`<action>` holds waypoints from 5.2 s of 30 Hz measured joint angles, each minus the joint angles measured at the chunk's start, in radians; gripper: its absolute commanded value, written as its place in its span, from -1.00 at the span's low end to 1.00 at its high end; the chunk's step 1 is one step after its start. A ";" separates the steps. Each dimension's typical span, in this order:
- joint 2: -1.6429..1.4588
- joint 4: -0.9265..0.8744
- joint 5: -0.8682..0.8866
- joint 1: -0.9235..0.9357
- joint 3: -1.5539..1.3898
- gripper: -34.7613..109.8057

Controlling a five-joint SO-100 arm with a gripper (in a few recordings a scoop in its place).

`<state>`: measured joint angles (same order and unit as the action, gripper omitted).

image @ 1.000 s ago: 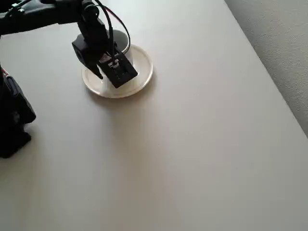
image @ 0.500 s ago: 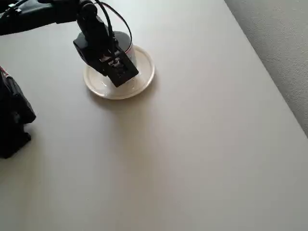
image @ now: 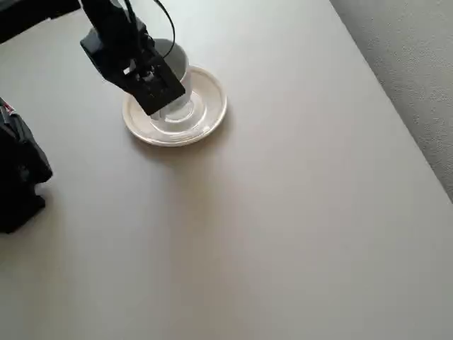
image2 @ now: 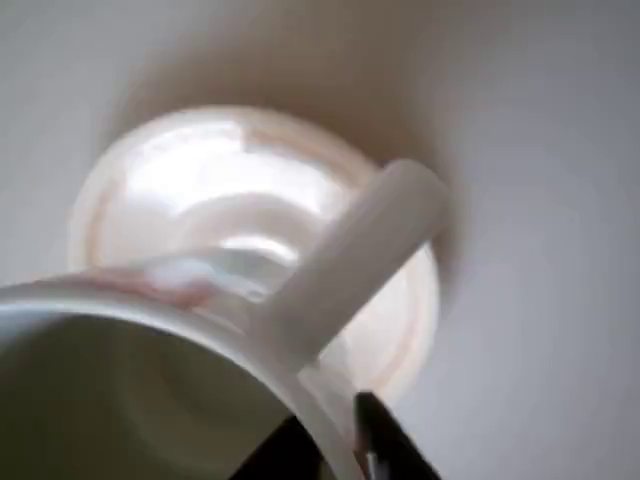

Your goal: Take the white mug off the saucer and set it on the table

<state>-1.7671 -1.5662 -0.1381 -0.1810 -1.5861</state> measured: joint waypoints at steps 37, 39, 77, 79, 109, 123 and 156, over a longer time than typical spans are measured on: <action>0.091 0.423 -0.749 0.712 -0.345 -0.34; 0.098 0.428 -0.758 0.712 -0.345 -0.28; -1.440 0.156 -0.005 0.255 -1.152 -0.54; -1.476 0.173 -0.003 0.256 -1.239 -0.54; -1.526 0.210 0.002 0.232 -1.361 -0.51; -1.526 0.210 0.002 0.232 -1.361 -0.51; -1.526 0.210 0.002 0.232 -1.361 -0.51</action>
<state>-3.2935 -1.3560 -0.1365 0.0506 -2.9468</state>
